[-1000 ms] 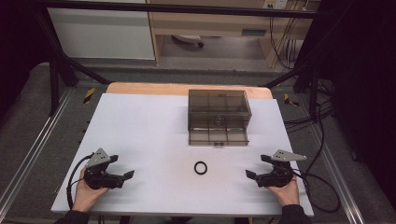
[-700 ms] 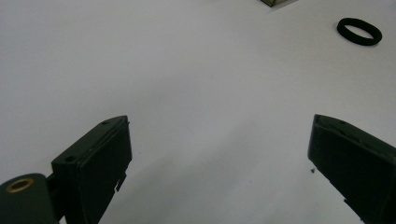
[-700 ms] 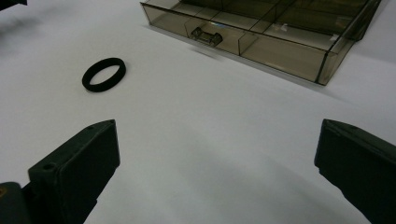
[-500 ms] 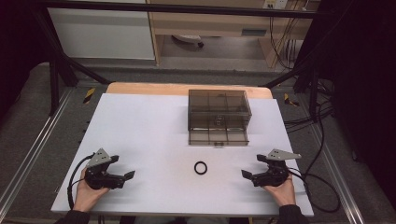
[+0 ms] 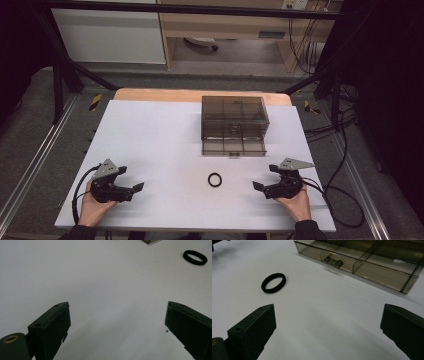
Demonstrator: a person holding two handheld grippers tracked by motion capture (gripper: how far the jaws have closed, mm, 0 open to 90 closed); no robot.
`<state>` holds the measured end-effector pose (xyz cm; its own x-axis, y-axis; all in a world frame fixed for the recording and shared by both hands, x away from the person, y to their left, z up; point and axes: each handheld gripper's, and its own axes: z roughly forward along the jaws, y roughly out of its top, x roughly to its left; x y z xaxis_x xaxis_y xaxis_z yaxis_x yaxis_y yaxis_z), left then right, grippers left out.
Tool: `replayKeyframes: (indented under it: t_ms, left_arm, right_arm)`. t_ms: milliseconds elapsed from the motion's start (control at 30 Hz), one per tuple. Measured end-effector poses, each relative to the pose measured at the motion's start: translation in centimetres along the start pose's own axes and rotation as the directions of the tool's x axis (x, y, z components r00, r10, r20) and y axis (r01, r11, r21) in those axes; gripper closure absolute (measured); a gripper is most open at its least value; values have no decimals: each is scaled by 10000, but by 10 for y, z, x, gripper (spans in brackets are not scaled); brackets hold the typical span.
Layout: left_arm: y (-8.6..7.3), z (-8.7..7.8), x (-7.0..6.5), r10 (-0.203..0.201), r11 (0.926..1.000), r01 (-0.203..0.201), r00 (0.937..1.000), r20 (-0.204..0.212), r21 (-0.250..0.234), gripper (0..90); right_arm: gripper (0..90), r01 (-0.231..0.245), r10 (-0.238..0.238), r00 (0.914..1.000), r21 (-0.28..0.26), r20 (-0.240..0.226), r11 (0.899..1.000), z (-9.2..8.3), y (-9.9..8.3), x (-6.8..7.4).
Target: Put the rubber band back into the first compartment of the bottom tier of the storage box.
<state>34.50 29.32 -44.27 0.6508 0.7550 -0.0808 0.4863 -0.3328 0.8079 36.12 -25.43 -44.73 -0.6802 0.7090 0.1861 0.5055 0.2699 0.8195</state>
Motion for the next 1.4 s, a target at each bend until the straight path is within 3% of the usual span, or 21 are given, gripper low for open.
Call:
replayKeyframes:
  t_ms: [833, 1400]
  left_arm:
    - [-1, -1, 1, -86, 9999, 86, 9999, -78, -66, 61]
    - [-1, -1, 2, -105, 9999, 104, 9999, -132, -60, 61]
  right_arm:
    - [13, 346, -343, 9994, 280, -110, 9990, 24, 20, 22]
    - [17, 654, -641, 9972, 331, -396, 9973, 45, 46, 37]
